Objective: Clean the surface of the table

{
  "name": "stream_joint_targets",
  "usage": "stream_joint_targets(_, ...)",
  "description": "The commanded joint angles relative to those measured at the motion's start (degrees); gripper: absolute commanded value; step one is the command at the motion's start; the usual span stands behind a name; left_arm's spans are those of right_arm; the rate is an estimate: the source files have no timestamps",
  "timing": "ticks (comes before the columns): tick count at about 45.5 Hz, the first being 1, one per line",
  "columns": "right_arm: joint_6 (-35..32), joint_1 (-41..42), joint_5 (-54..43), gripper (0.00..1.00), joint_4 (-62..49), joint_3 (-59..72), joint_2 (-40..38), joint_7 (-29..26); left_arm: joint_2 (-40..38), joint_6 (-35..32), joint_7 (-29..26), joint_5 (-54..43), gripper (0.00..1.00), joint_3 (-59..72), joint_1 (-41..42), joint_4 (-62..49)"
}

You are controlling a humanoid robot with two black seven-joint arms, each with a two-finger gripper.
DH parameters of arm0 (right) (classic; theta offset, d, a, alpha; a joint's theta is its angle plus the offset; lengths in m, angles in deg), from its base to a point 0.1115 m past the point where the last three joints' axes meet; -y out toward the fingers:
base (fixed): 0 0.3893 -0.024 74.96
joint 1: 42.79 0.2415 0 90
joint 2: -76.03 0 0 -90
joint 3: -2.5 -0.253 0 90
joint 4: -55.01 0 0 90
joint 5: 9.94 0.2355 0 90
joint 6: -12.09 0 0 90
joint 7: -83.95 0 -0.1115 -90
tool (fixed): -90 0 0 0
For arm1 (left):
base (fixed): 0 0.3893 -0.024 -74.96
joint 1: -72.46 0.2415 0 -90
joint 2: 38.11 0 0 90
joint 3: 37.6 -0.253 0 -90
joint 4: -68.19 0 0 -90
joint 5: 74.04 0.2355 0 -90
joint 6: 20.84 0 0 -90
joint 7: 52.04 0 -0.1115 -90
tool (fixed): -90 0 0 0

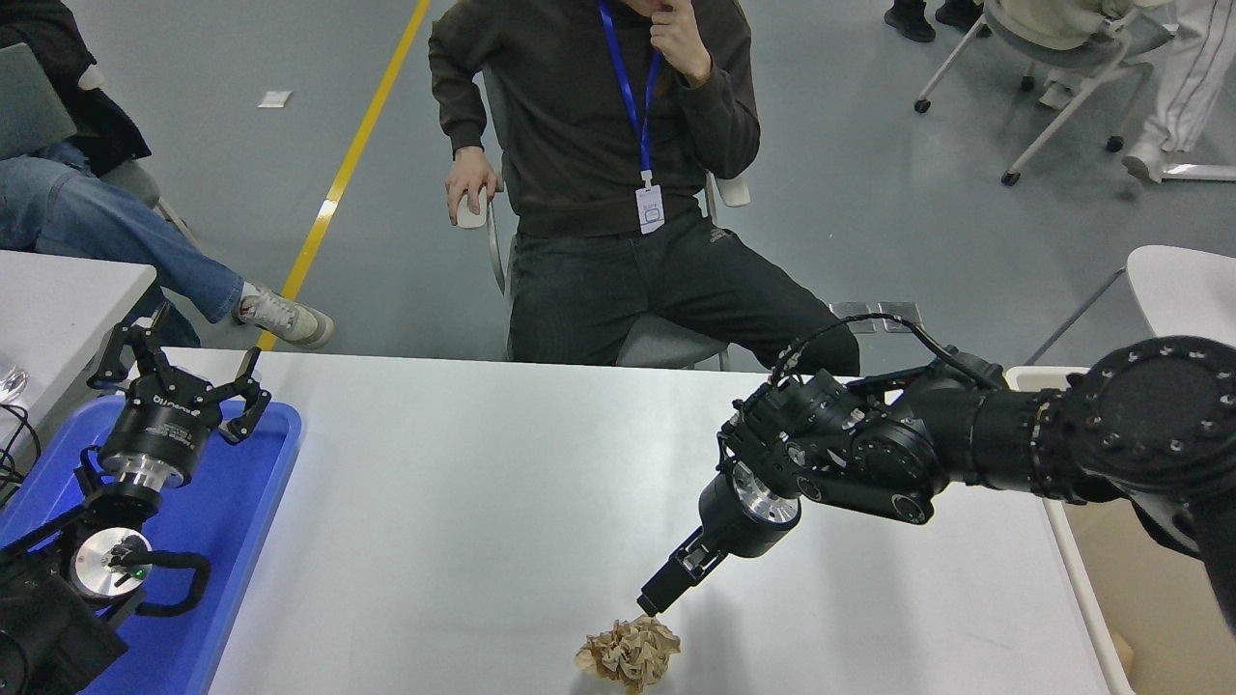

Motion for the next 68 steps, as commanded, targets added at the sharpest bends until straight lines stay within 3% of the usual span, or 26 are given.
stream_joint_targets(1,2.63,-4.5,0.07,0.99,-1.5,-0.66,0.03,-0.04,0.0,0.0,0.01,0.0,1.0,0.0,0.0,-0.04)
stream_joint_targets(37,3.51,-9.25,0.24,0.97,-1.94,-2.42,0.03,0.49,0.0,0.0,-0.08,0.0,1.0,0.0,0.0,0.05)
stream_joint_targets(55,4.91,-9.96,-0.11,0.81,-1.85,-2.42,0.03,5.41,0.0,0.0,-0.08,0.0,1.0,0.0,0.0,0.04)
stream_joint_targets(64,7.46,-10.48,-0.2,0.61,-2.2,-2.33,0.03,6.73,0.0,0.0,-0.08,0.0,1.0,0.0,0.0,-0.04)
stream_joint_targets(68,9.22,-10.92,-0.2,0.6,-2.64,-2.25,0.03,6.73,0.0,0.0,0.0,0.0,1.0,0.0,0.0,-0.04)
